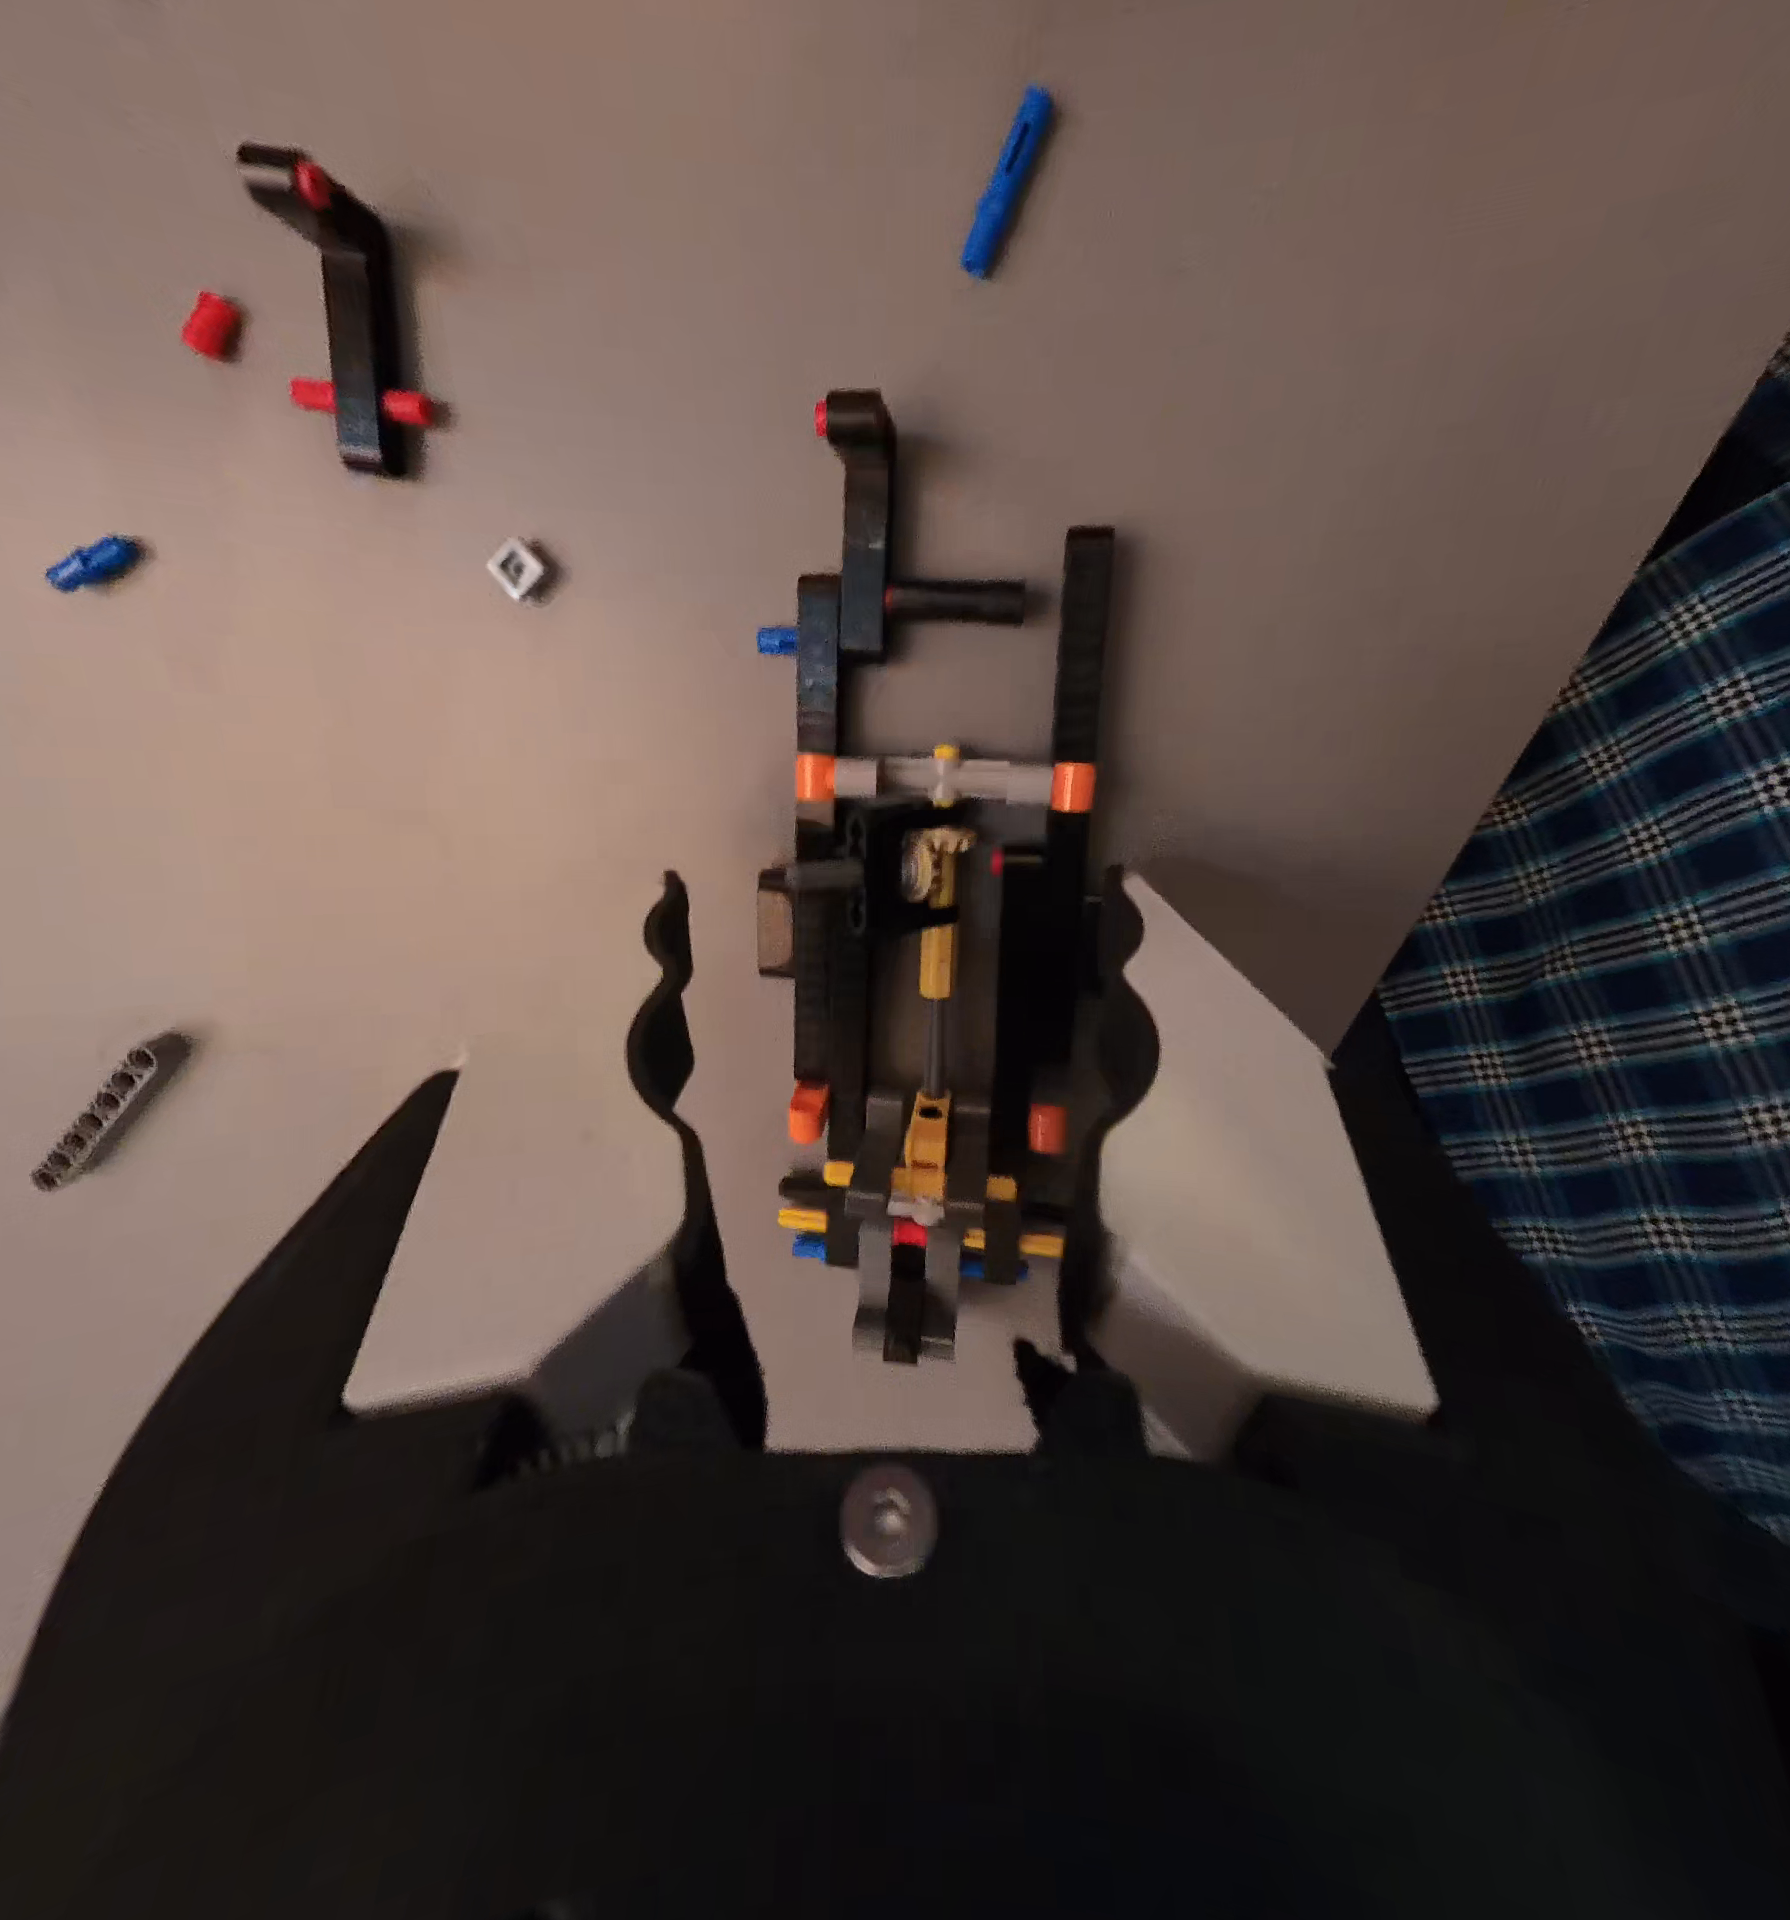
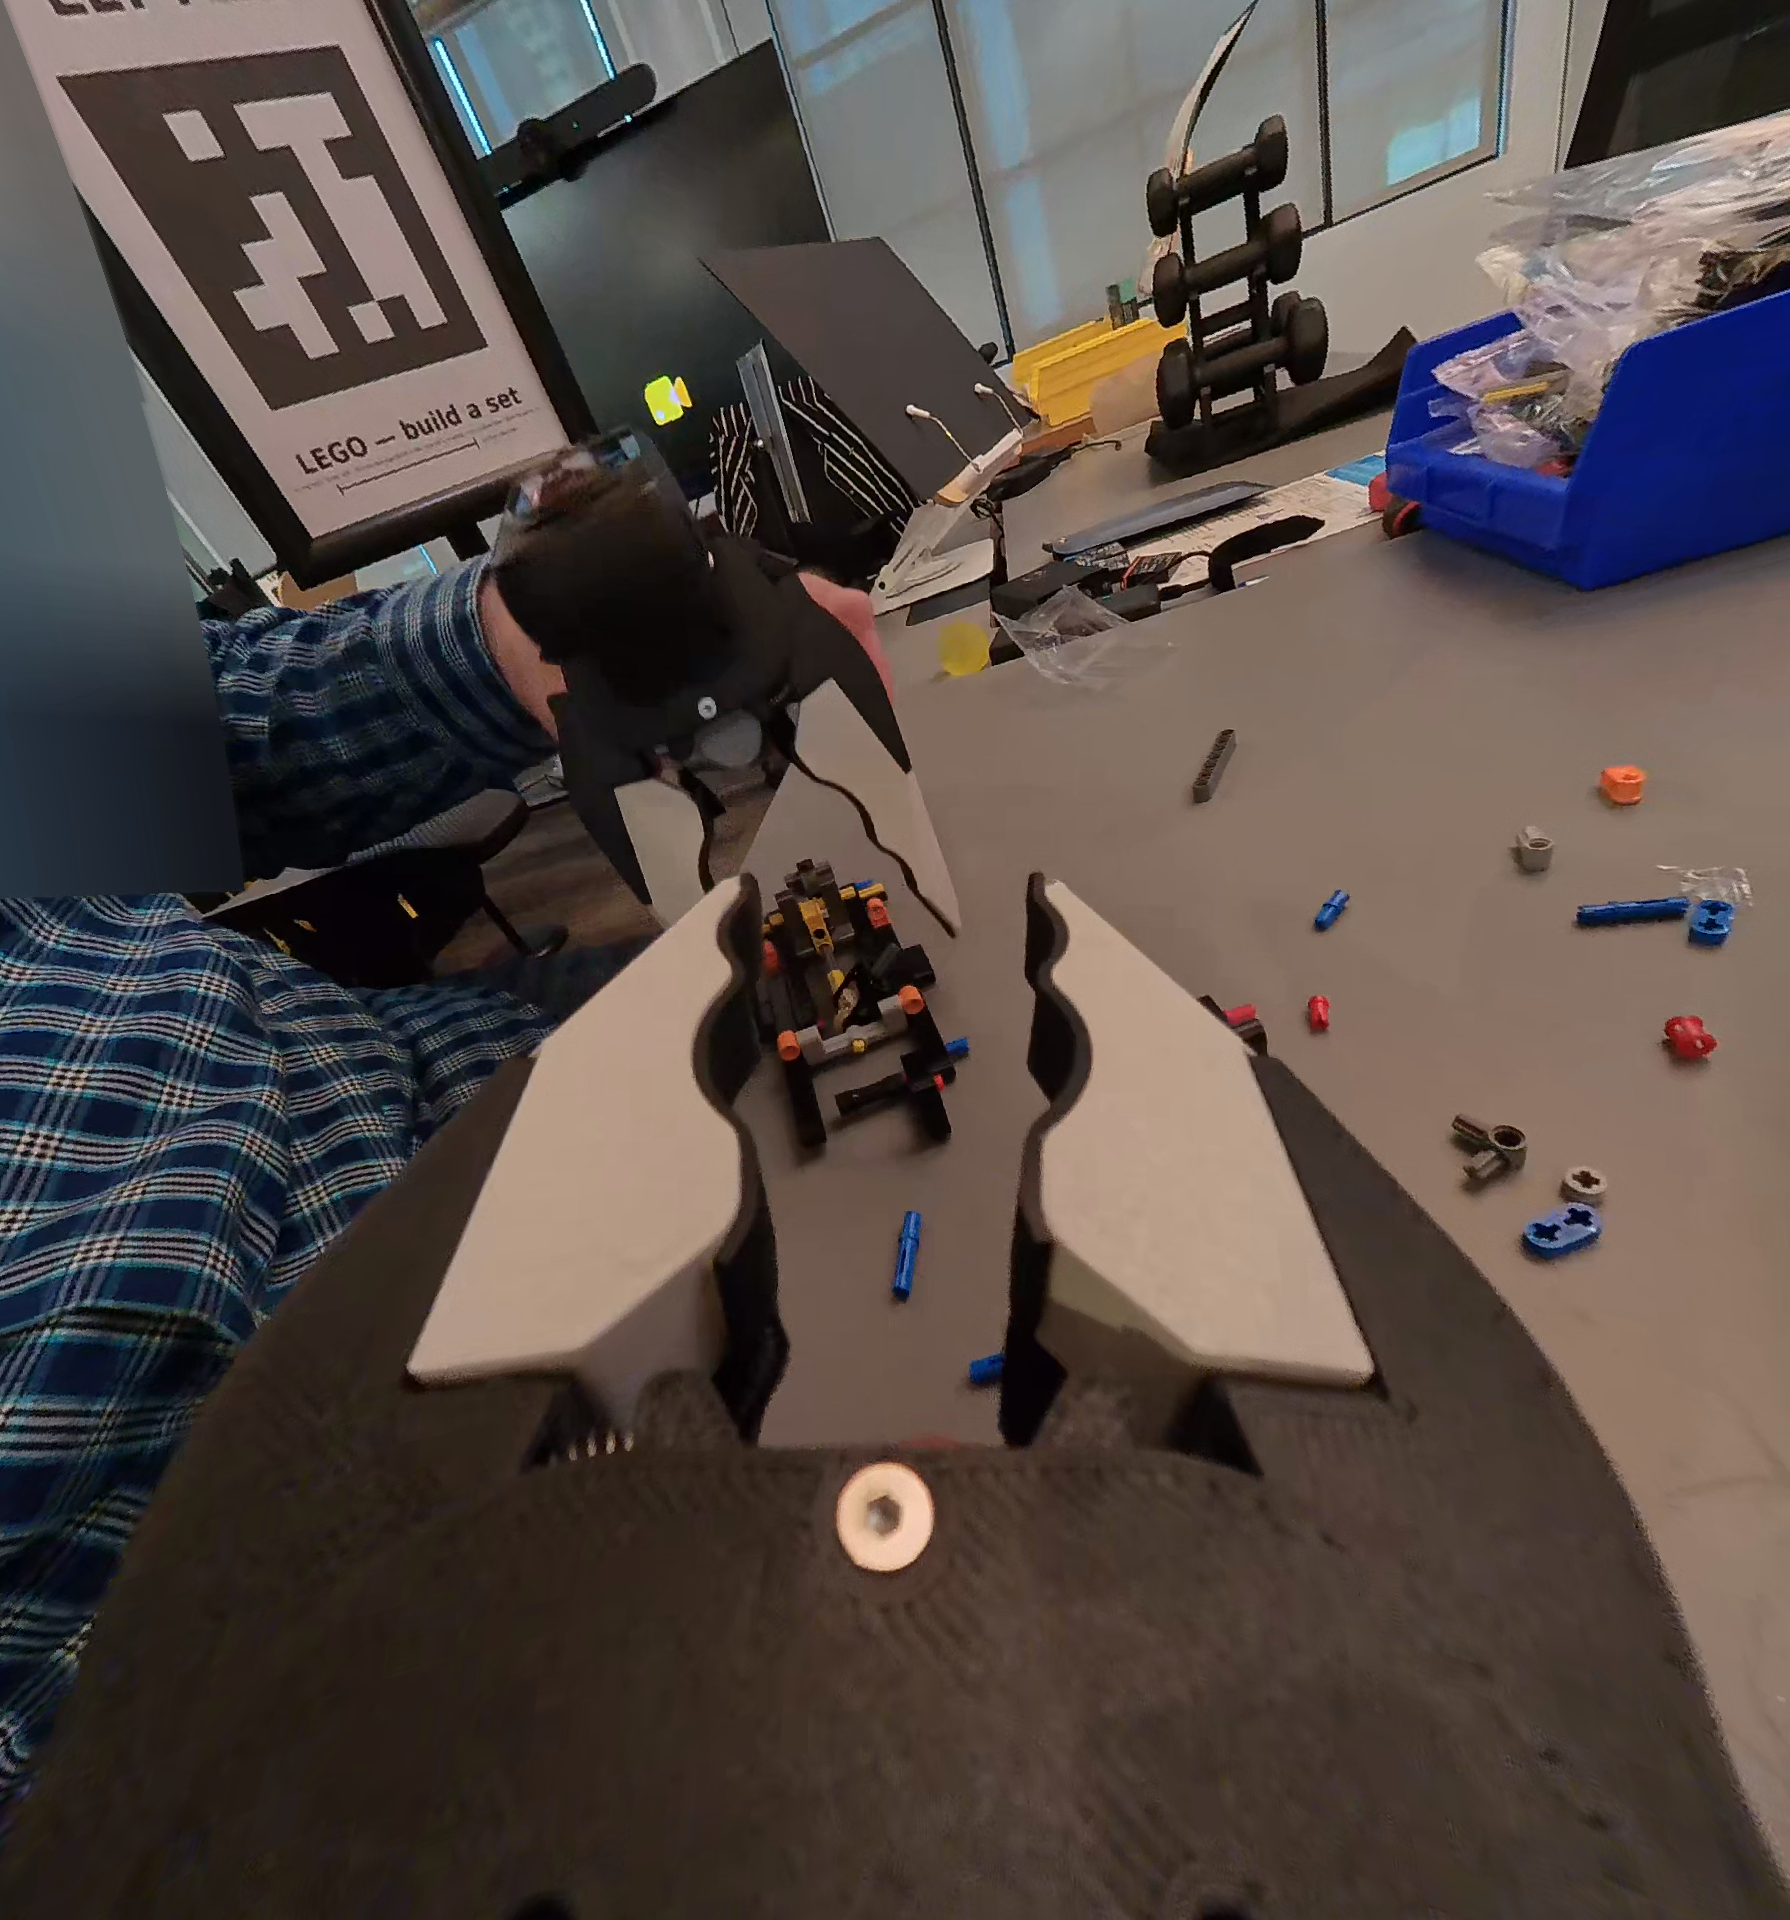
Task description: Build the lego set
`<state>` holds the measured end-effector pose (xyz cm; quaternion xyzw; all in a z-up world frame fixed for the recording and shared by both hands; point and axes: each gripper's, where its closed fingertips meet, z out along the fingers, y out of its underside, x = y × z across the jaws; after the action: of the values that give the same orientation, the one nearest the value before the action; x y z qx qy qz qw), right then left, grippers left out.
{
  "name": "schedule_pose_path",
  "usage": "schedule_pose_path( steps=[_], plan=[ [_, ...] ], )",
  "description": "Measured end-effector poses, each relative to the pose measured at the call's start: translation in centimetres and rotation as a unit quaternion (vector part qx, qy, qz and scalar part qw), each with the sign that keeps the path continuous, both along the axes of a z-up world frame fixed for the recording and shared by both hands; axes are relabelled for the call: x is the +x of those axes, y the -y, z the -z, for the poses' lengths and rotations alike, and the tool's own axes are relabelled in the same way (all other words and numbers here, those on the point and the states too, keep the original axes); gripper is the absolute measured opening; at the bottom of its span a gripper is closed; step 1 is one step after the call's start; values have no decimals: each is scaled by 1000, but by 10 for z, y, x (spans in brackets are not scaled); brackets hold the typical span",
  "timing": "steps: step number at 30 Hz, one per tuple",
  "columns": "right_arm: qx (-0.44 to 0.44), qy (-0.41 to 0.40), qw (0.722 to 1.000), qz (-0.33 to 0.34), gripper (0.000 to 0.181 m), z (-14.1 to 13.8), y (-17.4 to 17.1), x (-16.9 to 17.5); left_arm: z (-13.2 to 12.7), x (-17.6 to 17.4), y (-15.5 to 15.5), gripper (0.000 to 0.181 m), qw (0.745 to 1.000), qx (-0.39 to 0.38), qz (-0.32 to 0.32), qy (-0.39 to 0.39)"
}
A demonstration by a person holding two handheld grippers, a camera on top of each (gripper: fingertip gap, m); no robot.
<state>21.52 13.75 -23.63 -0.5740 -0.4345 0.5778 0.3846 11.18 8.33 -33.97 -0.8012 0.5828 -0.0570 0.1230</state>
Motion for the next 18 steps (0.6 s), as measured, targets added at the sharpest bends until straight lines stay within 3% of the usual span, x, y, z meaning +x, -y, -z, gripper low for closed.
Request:
schedule_pose_path(
  steps=[10, 18],
  plan=[
    [35, 60, 997, -15, 51, 22, 7, -8, 7, -34, 15, 76, 999, -5, -31, 7],
    [45, 65, 997, -18, 49, 28, 8, -8, 11, -35, 20, 79, 999, -7, -29, 29]
  ],
)
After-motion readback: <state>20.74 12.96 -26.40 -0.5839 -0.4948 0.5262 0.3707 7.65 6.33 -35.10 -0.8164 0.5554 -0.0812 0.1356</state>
